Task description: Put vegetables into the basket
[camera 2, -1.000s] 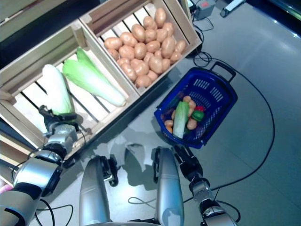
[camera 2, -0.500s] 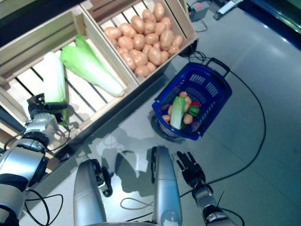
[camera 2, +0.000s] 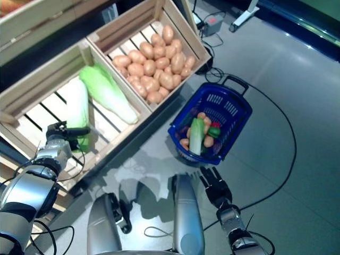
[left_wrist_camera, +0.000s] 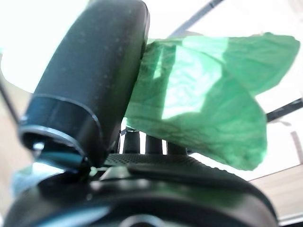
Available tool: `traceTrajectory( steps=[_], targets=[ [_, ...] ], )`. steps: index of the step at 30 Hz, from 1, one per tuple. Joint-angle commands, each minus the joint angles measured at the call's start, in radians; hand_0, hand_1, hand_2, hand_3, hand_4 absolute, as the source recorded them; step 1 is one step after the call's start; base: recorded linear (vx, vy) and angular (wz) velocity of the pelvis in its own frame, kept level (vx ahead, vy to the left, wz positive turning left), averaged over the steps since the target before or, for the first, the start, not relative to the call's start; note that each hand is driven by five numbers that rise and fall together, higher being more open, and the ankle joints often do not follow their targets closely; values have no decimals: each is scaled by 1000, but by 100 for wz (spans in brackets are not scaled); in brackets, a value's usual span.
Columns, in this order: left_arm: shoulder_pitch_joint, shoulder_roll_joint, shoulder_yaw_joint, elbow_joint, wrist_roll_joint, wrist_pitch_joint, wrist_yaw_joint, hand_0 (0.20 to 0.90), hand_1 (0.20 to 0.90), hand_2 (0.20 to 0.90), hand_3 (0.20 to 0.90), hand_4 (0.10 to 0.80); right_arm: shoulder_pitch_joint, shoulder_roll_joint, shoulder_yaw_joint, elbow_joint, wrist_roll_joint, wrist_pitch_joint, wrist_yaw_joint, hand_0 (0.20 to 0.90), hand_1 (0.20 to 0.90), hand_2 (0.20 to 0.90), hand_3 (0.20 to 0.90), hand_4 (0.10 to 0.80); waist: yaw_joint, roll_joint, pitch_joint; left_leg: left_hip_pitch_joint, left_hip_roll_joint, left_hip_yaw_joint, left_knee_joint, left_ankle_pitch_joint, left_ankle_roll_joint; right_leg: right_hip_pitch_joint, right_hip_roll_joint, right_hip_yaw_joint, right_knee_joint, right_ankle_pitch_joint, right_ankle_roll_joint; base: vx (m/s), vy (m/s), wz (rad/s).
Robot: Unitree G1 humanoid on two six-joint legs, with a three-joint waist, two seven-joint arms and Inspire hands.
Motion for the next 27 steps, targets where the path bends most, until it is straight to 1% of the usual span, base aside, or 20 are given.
traceTrajectory(
  steps=[1,2,3,4,6,7,8,10,11,13,14,15,18,19,20,22,23,25,26,27],
  targets=[
    [18,46,27,-88,14,-173,79,300,300,300,300,400,24,-4,-21,-92,28,-102,-3,900,900,900,900,800,18,16,-84,115,15,-26,-267,109,18,183,-60,-14,-231,87,2,-51,-7,-5],
    [39,37,36,-110,18,-179,106,300,300,300,300,400,32,2,-18,-114,25,-111,-16,900,900,900,900,800,22,17,-94,135,9,-14,-319,153,27,202,-56,-25,-275,127,-6,20,1,-5],
    [48,31,38,-116,18,-181,111,300,300,300,300,400,36,5,-17,-123,24,-113,-24,900,900,900,900,800,24,16,-95,153,5,-19,-315,128,19,220,-60,-23,-269,103,3,-49,-21,-7],
    [82,16,60,-145,14,-193,146,300,300,300,300,400,46,18,-15,-157,22,-124,-45,900,900,900,900,800,33,16,-109,194,-4,-5,-385,176,26,258,-58,-38,-333,146,-4,22,-25,-7],
    [118,-11,79,-178,20,-208,181,300,300,300,300,400,50,32,-6,-175,28,-139,-59,900,900,900,900,800,42,15,-119,238,-13,-4,-435,194,24,305,-58,-52,-381,160,-2,-1,-42,1],
    [162,-42,103,-206,21,-232,194,300,300,300,300,400,56,51,-4,-200,31,-146,-81,900,900,900,900,800,52,15,-132,282,-21,-5,-484,214,22,352,-53,-65,-432,178,-1,84,-65,11],
    [205,-77,118,-236,12,-253,198,300,300,300,300,400,63,67,1,-217,25,-153,-105,900,900,900,900,800,62,15,-145,327,-26,-3,-529,232,19,406,-44,-76,-490,194,-2,99,-72,9],
    [240,-108,132,-272,-8,-273,191,300,300,300,300,400,68,81,8,-230,27,-159,-109,900,900,900,900,800,71,15,-157,362,-32,-4,-566,248,15,449,-35,-85,-540,210,-2,80,-55,-3],
    [267,-126,140,-297,8,-302,183,300,300,300,300,400,71,90,13,-245,19,-167,-113,900,900,900,900,800,77,15,-165,384,-36,-3,-589,259,11,478,-30,-92,-576,221,-2,66,-51,4],
    [306,-147,134,-371,41,-316,200,300,300,300,300,400,81,97,28,-292,4,-183,-133,900,900,900,900,800,87,15,-170,413,-43,2,-617,270,9,513,-20,-102,-616,233,-1,46,-38,2],
    [341,-163,122,-437,74,-349,206,300,300,300,300,400,91,105,39,-342,-25,-196,-156,900,900,900,900,800,95,15,-170,436,-48,5,-641,278,8,542,-13,-107,-651,244,0,31,-26,-7],
    [364,-172,121,-479,91,-360,205,300,300,300,300,400,98,109,43,-366,-50,-207,-166,900,900,900,900,800,99,15,-170,451,-50,7,-656,283,8,560,-10,-111,-672,251,0,31,-26,-9],
    [440,-196,115,-623,90,-404,106,300,300,300,300,400,123,120,63,-463,-116,-222,-196,900,900,900,900,800,113,14,-169,504,-65,11,-719,307,9,618,-2,-125,-748,280,7,35,-17,2],
    [472,-196,101,-698,108,-405,88,300,300,300,300,400,131,124,65,-505,-142,-219,-203,900,900,900,900,800,119,15,-176,523,-73,13,-762,328,10,637,4,-132,-791,299,10,50,-17,8],
    [508,-185,88,-781,115,-393,50,300,300,300,300,400,138,119,73,-552,-183,-216,-190,900,900,900,900,800,126,14,-178,551,-85,13,-809,347,11,666,12,-136,-840,318,12,52,-18,5],
    [546,-172,87,-859,105,-381,-10,300,300,300,300,400,145,108,78,-604,-240,-212,-191,900,900,900,900,800,133,13,-184,582,-97,14,-862,367,9,700,21,-143,-898,339,16,73,-19,-2],
    [572,-162,93,-905,105,-376,-65,300,300,300,300,400,146,95,80,-630,-287,-206,-164,900,900,900,900,800,141,11,-187,605,-107,11,-901,381,7,725,25,-151,-941,355,19,102,-23,-3],
    [602,-150,98,-966,100,-360,-119,300,300,300,300,400,141,78,74,-661,-339,-196,-169,900,900,900,900,800,151,9,-197,630,-119,11,-947,397,6,753,34,-159,-985,372,23,98,-27,1],
    [630,-137,104,-1013,101,-355,-180,300,300,300,300,400,133,52,69,-676,-405,-199,-181,900,900,900,900,800,160,6,-207,652,-126,7,-990,413,2,777,40,-164,-1030,393,27,95,-32,8],
    [643,-131,103,-1036,116,-354,-200,300,300,300,300,400,125,34,65,-683,-419,-196,-186,900,900,900,900,800,166,4,-211,664,-131,9,-1012,422,1,791,44,-166,-1053,404,29,106,-32,4]
  ],
)
